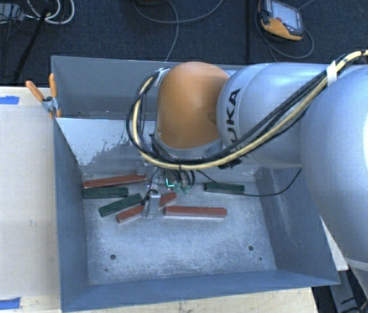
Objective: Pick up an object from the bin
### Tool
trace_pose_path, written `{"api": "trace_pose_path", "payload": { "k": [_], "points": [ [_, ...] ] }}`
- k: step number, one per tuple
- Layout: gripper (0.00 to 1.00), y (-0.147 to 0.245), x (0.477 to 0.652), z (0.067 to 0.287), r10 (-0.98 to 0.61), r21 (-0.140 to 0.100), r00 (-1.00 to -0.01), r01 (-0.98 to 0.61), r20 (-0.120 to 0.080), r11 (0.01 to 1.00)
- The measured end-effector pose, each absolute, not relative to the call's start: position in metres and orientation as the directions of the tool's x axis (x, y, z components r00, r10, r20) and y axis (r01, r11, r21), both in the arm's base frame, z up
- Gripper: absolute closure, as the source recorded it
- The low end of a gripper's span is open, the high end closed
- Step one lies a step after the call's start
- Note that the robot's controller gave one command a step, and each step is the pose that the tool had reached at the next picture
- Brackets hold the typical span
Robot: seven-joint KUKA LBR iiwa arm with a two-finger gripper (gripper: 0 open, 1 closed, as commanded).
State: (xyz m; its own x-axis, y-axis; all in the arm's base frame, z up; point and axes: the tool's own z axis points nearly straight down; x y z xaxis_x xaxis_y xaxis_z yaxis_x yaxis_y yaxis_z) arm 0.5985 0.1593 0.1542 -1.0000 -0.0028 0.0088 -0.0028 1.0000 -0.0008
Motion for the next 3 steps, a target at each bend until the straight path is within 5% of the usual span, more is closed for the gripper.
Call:
{"api": "trace_pose_path", "payload": {
  "k": [1, 2, 3],
  "points": [
    [0.00, 0.180, 0.593, 0.066, -0.010, 0.000, -1.000, -0.010, 0.005, 1.000],
    [1.00, 0.180, 0.597, 0.073, -0.005, 0.004, -1.000, -0.005, -0.006, 1.000],
    [1.00, 0.181, 0.587, 0.224, -0.054, 0.002, -0.999, -0.054, -0.009, 0.999]
  ]
}}
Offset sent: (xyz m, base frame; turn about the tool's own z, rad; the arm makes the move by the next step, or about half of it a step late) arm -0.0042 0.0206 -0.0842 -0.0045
